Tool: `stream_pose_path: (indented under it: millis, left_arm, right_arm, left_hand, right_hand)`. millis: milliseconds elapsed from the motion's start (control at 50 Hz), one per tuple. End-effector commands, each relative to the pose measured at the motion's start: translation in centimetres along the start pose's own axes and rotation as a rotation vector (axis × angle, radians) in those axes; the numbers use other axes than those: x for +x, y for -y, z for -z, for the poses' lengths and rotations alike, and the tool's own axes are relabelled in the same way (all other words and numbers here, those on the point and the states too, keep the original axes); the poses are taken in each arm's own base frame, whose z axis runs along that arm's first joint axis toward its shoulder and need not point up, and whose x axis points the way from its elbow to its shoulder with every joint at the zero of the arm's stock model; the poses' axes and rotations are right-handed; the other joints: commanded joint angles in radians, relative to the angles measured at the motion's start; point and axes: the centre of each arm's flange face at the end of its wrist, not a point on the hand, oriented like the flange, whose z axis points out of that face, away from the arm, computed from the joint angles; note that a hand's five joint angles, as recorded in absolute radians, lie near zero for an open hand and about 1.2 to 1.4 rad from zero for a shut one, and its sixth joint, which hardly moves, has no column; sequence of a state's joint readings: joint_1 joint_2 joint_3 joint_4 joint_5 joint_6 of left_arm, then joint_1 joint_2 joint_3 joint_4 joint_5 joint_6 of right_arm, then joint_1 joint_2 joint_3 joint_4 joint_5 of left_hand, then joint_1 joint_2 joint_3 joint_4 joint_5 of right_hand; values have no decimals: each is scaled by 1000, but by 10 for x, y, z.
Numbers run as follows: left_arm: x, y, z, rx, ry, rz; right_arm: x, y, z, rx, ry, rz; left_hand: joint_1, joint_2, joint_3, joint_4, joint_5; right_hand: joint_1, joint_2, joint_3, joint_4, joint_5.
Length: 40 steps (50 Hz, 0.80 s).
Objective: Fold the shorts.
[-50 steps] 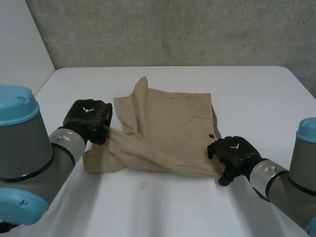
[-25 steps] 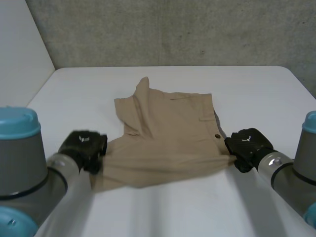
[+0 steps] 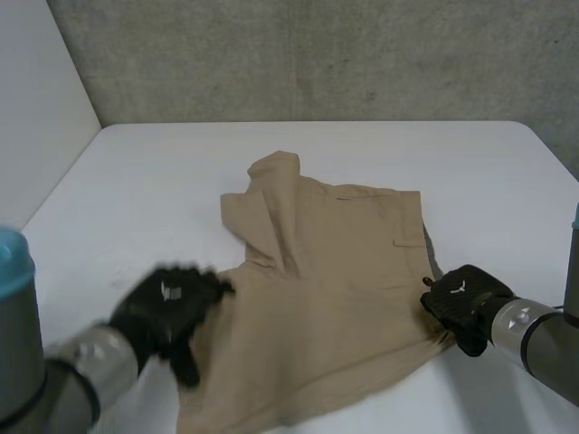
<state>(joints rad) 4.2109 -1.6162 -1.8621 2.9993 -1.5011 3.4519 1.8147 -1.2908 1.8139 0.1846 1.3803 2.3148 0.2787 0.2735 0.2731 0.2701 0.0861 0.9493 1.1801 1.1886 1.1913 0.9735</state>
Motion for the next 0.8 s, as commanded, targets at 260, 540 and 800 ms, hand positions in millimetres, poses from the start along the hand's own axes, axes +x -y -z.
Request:
stream_pose_path:
  millis: [260,540,800]
  left_arm:
    - [-35,53,-187,359,55,-173]
    - [-44,18,-239,241,18,-312]
    - [-62,9,-205,99,181,-284]
  right_arm:
    - [-7,-9,-7,11,-17,-13]
    - [-6,-12,-11,8,-24,-19]
    - [-6,-12,-12,8,-24,-18]
  left_hand:
    - [167,172,172,175,185]
    - [796,801,801,804,814]
    - [1118,1123,1123,1126,1136]
  right_hand:
    - [447,216,208,205,248]
    - [447,216,208,205,248]
    - [447,216,208,205,248]
